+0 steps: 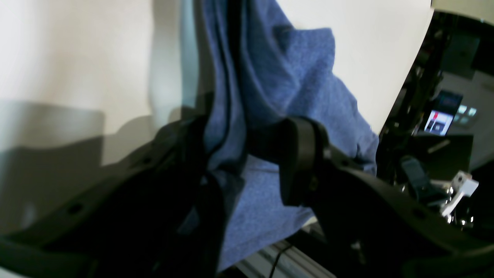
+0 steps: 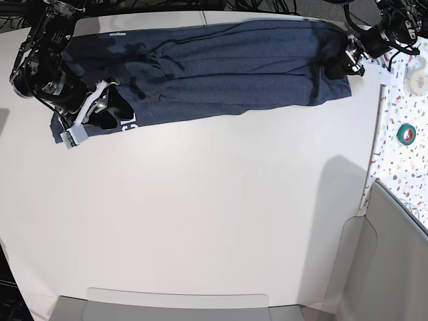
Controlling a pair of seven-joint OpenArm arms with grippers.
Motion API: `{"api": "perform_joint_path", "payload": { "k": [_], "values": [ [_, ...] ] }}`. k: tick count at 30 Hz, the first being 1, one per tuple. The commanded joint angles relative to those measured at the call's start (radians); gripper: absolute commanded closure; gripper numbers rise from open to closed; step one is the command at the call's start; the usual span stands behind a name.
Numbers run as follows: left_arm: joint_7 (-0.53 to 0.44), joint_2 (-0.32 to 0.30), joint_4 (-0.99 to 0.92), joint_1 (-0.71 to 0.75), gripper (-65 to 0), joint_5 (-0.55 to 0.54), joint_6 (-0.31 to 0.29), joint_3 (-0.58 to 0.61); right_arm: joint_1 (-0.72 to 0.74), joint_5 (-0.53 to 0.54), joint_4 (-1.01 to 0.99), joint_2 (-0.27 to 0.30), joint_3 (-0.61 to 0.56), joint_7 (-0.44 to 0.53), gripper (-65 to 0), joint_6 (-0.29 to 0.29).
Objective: Layout the t-shirt on the table in an organized manner, then fold the t-shirt properly
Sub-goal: 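Tuck and straighten the strip end with the right gripper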
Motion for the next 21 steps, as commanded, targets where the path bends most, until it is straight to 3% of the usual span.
{"api": "perform_joint_path", "payload": {
  "k": [1,8,11,14,15,21],
  "values": [
    [0.033,-0.004,0.000,0.015,-29.2,0.068,0.011,0.014,0.009,0.024,0.016,0.010,0.006,0.018,-30.3,0.005],
    [0.033,-0.024,0.000,0.015,-26.7,0.075,0.011,0.032,0.022,0.024,0.016,0.009,0.006,0.018,-30.3,0.005],
    [0.033,-0.026,0.000,0.012,-17.6,0.075,0.011,0.031,0.023,0.024,0.016,0.009,0.007,0.018,-30.3,0.005],
    [0.033,-0.024,0.000,0.012,-2.2,0.069,0.011,0.025,0.025,0.024,0.016,0.009,0.016,0.018,-30.3,0.005],
    [0.033,-0.023,0.000,0.010,0.0,0.069,0.011,0.025,0.023,0.024,0.016,0.009,0.027,0.018,-30.3,0.005],
    [0.033,-0.020,0.002,0.010,0.0,0.014,0.010,0.031,0.022,0.021,0.014,0.020,0.108,0.018,-30.3,0.005]
  ]
}}
